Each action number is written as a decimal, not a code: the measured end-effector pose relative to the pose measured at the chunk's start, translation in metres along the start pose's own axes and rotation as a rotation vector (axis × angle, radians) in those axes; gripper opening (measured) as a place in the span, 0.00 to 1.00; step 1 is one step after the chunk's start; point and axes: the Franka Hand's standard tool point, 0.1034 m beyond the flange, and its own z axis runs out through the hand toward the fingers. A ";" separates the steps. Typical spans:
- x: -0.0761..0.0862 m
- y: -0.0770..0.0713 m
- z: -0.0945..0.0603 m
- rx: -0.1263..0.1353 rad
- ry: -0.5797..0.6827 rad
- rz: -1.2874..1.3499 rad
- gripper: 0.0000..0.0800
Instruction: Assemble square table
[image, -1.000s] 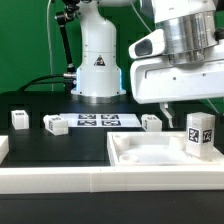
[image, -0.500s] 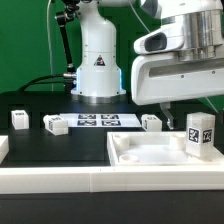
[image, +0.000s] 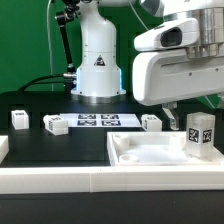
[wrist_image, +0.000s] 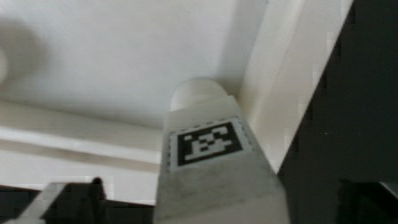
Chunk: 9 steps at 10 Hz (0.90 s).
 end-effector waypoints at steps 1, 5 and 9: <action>0.001 0.001 0.000 0.000 -0.004 -0.090 0.81; 0.001 0.001 0.001 -0.005 -0.008 -0.171 0.49; 0.001 0.002 0.000 -0.005 -0.006 -0.101 0.36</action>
Offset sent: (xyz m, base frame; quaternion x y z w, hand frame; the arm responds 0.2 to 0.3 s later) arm 0.0000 0.0000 0.0000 0.0000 0.0000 0.0000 1.0000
